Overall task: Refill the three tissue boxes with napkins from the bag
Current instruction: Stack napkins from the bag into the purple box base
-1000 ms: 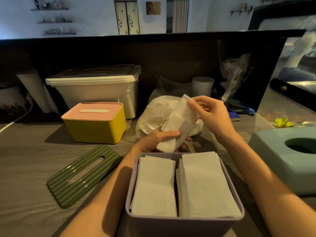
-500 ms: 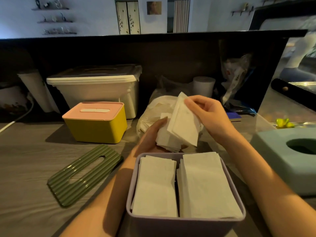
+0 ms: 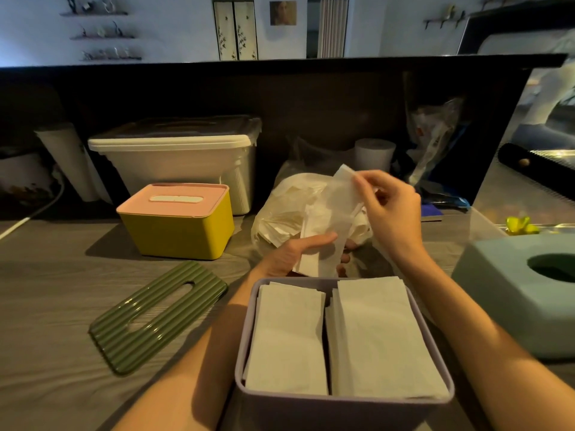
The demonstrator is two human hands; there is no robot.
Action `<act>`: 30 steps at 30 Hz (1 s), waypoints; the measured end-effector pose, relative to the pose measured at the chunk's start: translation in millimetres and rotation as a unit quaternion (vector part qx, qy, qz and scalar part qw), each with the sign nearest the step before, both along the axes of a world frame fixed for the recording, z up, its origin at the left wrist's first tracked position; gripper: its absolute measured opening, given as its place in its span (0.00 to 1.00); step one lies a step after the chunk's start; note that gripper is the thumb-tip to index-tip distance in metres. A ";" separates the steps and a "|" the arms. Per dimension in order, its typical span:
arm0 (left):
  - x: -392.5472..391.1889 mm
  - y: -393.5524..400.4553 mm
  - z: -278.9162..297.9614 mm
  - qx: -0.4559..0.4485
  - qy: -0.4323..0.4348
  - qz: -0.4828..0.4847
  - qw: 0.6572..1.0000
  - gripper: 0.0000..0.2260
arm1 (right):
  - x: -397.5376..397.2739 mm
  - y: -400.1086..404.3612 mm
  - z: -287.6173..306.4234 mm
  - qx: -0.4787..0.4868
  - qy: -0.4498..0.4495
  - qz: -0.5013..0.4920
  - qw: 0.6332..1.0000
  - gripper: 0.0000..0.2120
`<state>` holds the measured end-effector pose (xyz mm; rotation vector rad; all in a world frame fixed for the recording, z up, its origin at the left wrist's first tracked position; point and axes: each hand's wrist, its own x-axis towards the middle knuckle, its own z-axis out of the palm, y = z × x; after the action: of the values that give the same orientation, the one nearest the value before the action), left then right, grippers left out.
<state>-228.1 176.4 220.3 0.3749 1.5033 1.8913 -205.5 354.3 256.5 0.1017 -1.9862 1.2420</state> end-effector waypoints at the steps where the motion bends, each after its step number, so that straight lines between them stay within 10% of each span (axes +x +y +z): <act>1: 0.5 1.4 1.1 -0.009 -0.004 0.000 1.000 0.19 | 0.6 3.0 3.9 -0.029 0.020 -0.012 0.999 0.07; 9: -1.3 5.5 1.8 0.070 -0.096 0.049 0.992 0.24 | 13.9 4.2 21.9 -0.108 -0.111 0.231 0.961 0.09; 16: -2.3 0.0 0.7 0.062 -0.030 0.058 0.996 0.41 | 0.3 -4.7 -5.6 0.120 -0.117 0.124 0.978 0.09; 23: -3.2 -7.0 4.1 -0.009 0.133 0.023 0.991 0.19 | -0.4 10.6 1.2 0.182 -0.190 0.172 0.949 0.23; 30: -13.7 -23.1 -1.7 -0.121 0.261 0.150 0.946 0.24 | 3.8 12.5 -17.4 0.122 -0.189 0.181 0.957 0.16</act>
<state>-241.8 153.3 218.6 0.5931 2.2292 1.8897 -201.6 366.7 239.1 0.3915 -2.5355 1.3080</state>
